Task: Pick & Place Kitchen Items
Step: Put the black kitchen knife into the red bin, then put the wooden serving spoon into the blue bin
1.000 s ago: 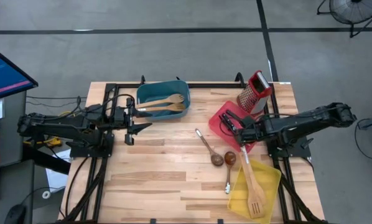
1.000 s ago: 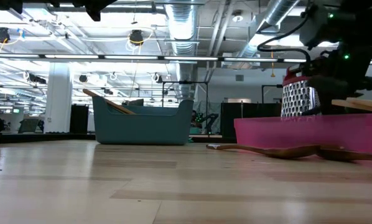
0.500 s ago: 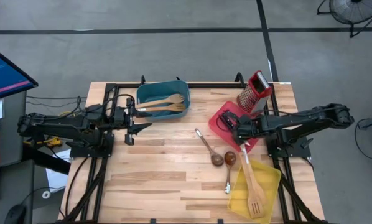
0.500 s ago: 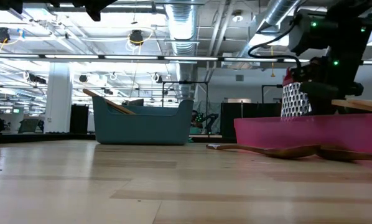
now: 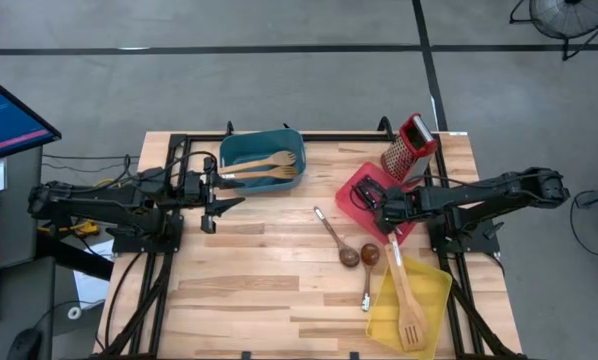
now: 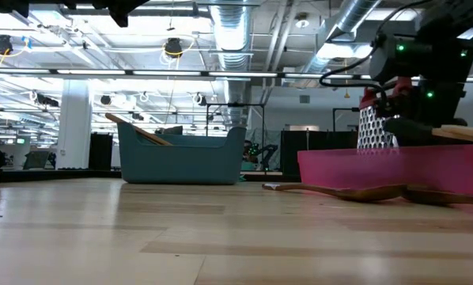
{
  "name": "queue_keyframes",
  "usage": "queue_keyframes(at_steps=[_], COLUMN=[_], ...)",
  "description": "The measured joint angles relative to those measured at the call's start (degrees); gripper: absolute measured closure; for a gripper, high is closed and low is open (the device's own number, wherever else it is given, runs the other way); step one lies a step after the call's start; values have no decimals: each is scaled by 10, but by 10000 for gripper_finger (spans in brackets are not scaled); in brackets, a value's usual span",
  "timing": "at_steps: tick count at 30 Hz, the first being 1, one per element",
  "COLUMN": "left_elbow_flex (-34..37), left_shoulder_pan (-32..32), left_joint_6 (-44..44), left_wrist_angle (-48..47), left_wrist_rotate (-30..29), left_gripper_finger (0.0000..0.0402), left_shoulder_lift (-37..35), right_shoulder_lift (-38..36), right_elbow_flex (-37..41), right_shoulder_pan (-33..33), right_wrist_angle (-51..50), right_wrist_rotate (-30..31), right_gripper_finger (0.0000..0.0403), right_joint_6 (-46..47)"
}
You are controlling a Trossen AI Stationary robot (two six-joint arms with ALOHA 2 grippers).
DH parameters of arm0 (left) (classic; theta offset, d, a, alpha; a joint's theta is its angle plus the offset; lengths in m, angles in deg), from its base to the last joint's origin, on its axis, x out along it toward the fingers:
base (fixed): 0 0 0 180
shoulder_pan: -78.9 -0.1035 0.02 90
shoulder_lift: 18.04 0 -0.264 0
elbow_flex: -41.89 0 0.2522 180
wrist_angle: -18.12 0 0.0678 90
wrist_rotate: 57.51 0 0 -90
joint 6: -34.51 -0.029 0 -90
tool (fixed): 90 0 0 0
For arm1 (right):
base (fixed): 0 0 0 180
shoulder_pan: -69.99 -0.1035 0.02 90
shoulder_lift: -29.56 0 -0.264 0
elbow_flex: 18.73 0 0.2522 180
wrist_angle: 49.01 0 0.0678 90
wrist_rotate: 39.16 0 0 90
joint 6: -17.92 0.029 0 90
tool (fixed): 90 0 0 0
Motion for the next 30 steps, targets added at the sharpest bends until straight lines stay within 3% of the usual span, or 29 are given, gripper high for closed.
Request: queue_keyframes(at_steps=[4,11,16,21,27,30], left_elbow_flex=[0,0,0,-14,-95,-143], left_shoulder_pan=[0,0,4,24,34,28], left_joint_6=[-5,-3,-15,-54,-97,-102], left_wrist_angle=[1,7,51,113,113,115], left_wrist_rotate=[8,9,20,52,57,88], left_gripper_finger=[241,189,168,169,170,169], left_shoulder_lift=[23,113,205,312,440,498], right_shoulder_lift=[0,0,-15,-48,-94,-117], right_elbow_flex=[0,-4,-55,-130,-213,-240], right_shoulder_pan=[0,0,0,-11,-49,-73], right_wrist_angle=[2,-1,-8,-17,-17,-17], right_wrist_rotate=[-18,-21,-47,-57,-62,-62], right_gripper_finger=[309,219,175,170,178,179], right_joint_6=[-4,-7,-55,-100,-140,-147])
